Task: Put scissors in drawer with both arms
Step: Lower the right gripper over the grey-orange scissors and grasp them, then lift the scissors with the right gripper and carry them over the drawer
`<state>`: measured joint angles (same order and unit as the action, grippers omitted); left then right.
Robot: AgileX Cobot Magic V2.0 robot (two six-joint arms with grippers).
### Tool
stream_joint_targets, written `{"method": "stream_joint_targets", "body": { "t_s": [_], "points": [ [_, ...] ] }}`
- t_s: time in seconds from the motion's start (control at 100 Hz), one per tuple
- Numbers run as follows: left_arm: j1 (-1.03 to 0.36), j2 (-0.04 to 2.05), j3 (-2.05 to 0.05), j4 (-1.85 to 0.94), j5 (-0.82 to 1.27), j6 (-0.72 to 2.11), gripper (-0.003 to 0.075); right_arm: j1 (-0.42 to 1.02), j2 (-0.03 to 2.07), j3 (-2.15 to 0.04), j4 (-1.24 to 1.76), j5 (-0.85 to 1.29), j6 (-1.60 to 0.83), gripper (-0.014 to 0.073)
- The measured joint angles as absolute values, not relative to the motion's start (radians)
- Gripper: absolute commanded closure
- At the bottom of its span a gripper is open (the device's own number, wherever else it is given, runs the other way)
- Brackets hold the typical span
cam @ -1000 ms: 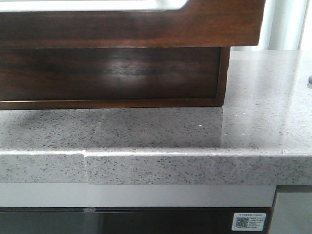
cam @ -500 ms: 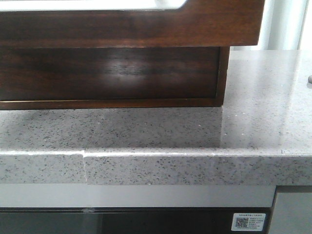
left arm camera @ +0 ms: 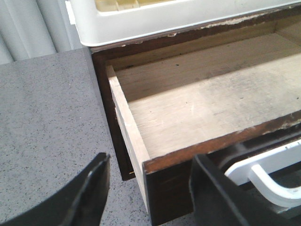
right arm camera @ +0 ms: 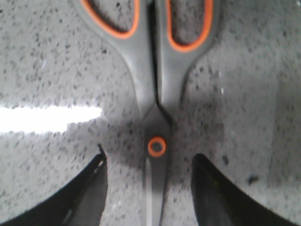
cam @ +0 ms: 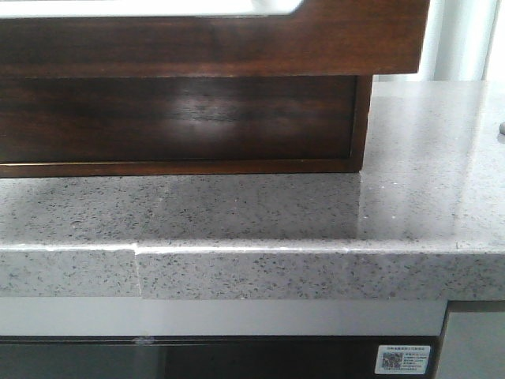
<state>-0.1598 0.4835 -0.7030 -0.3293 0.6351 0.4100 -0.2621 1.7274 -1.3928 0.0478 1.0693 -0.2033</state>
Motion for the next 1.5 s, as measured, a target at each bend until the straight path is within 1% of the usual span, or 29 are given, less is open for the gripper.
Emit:
{"method": "stream_joint_targets", "body": {
  "t_s": [0.3,0.63,0.7,0.87,0.99,1.1,1.38,1.5],
  "points": [
    [-0.160,0.483,-0.703,-0.329,0.634,0.410,0.0352,-0.262,1.791,-1.455,0.048,1.114,-0.239,0.0279],
    [-0.160,0.483,-0.703,-0.329,0.634,0.410,0.0352,-0.262,1.817,-1.459,0.048,1.138,-0.266,0.0283],
    [-0.160,0.483,-0.703,-0.329,0.634,0.410,0.0352,-0.262,1.819,-1.461,0.048,1.140,-0.267,0.0326],
    [-0.160,0.483,-0.703,-0.329,0.634,0.410,0.0352,-0.262,1.821,-1.465,0.046,1.144,-0.267,0.0512],
    [-0.160,0.483,-0.703,-0.329,0.634,0.410,0.0352,-0.262,1.821,-1.465,0.046,1.148,-0.267,0.0582],
    [-0.160,0.483,-0.703,-0.329,0.633,0.410,0.0352,-0.262,1.821,-1.469,0.046,1.156,-0.272,0.0606],
    [-0.160,0.483,-0.703,-0.329,0.631,0.410,0.0352,-0.262,1.815,-1.491,0.046,1.170,-0.286,0.0605],
    [-0.160,0.483,-0.703,-0.329,0.631,0.410,0.0352,-0.262,1.760,-1.491,0.050,1.165,-0.293,0.0605]
  ]
}}
